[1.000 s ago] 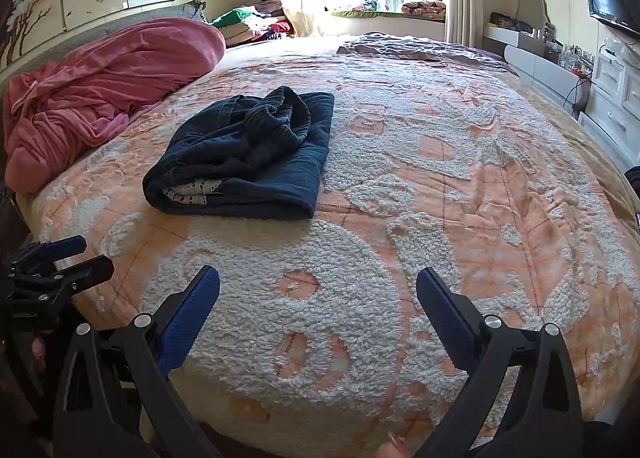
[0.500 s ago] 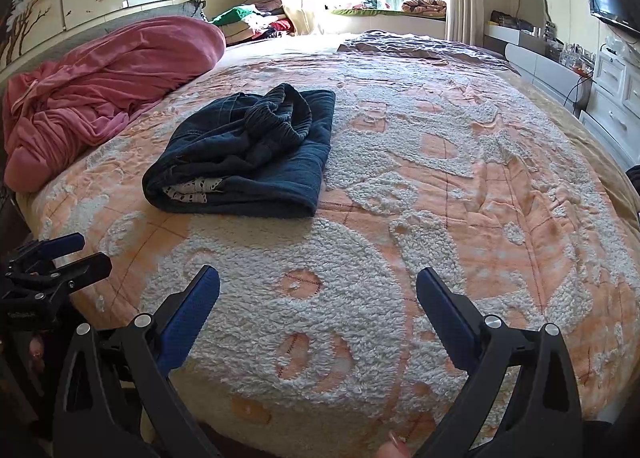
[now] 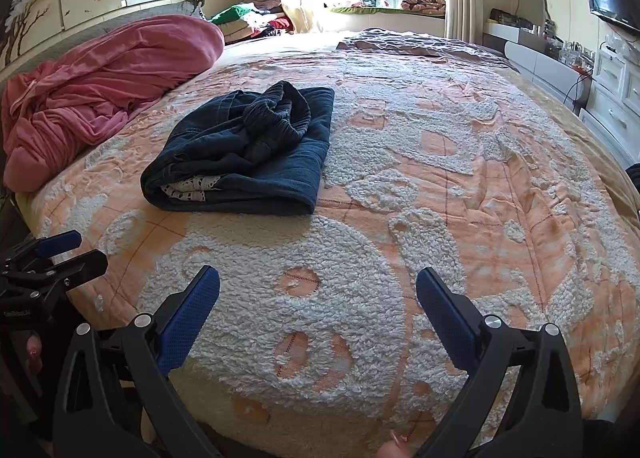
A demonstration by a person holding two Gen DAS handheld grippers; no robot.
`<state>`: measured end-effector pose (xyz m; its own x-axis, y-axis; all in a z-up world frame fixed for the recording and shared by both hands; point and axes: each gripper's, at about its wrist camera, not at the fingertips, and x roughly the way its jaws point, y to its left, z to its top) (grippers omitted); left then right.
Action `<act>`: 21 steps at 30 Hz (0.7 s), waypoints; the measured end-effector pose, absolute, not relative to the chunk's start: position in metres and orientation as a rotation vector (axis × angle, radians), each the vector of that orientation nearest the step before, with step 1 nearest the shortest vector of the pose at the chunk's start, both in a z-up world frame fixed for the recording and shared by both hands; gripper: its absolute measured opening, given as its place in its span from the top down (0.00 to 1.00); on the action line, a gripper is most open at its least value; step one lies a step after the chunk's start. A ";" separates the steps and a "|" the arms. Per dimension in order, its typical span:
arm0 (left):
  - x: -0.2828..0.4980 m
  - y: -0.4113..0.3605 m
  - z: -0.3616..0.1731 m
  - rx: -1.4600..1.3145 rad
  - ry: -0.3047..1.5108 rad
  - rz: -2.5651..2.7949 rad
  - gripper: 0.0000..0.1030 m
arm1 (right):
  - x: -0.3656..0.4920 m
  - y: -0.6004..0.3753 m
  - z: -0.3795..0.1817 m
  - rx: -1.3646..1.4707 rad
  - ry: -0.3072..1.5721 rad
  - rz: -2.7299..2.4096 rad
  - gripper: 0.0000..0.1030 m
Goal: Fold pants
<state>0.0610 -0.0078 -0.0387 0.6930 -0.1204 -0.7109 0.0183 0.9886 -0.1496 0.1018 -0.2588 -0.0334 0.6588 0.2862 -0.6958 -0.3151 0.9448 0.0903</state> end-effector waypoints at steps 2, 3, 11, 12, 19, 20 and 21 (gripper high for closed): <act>0.061 -0.008 -0.039 -0.135 0.802 -0.077 0.09 | 0.102 -0.259 -0.033 -0.038 0.780 0.341 0.05; 0.061 -0.008 -0.039 -0.135 0.803 -0.077 0.09 | 0.102 -0.259 -0.033 -0.038 0.779 0.340 0.05; 0.061 -0.008 -0.038 -0.133 0.802 -0.076 0.09 | 0.103 -0.260 -0.033 -0.038 0.780 0.337 0.05; 0.061 -0.008 -0.038 -0.134 0.803 -0.075 0.09 | 0.103 -0.260 -0.033 -0.038 0.782 0.337 0.05; 0.061 -0.007 -0.038 -0.136 0.805 -0.075 0.09 | 0.103 -0.261 -0.032 -0.036 0.780 0.333 0.05; 0.061 -0.007 -0.038 -0.141 0.807 -0.079 0.09 | 0.102 -0.261 -0.032 -0.036 0.780 0.333 0.05; 0.060 -0.007 -0.038 -0.142 0.808 -0.080 0.09 | 0.103 -0.261 -0.032 -0.036 0.780 0.333 0.05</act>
<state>0.0604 -0.0071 -0.0379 0.6890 -0.1252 -0.7139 0.0168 0.9875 -0.1569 0.1026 -0.2610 -0.0318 0.6616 0.2811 -0.6952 -0.3076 0.9472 0.0903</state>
